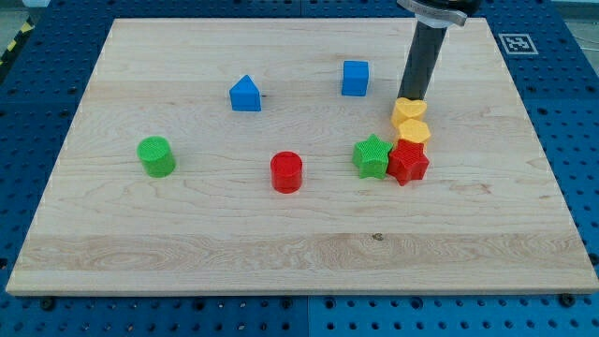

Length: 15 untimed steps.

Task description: Move the blue cube to the right of the yellow heart

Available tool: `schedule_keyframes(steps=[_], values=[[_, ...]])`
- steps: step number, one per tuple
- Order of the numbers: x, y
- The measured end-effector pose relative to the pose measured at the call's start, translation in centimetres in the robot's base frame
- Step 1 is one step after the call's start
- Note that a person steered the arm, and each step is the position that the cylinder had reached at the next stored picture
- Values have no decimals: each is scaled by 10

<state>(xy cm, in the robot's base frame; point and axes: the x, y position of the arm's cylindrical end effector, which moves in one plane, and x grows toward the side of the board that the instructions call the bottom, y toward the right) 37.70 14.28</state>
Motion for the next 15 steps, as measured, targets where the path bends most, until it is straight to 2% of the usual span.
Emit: schedule_keyframes(steps=[1, 4, 5, 8, 12, 15], values=[[4, 0], [-72, 5], [-77, -2], [-77, -61], [-48, -61], [-48, -79]])
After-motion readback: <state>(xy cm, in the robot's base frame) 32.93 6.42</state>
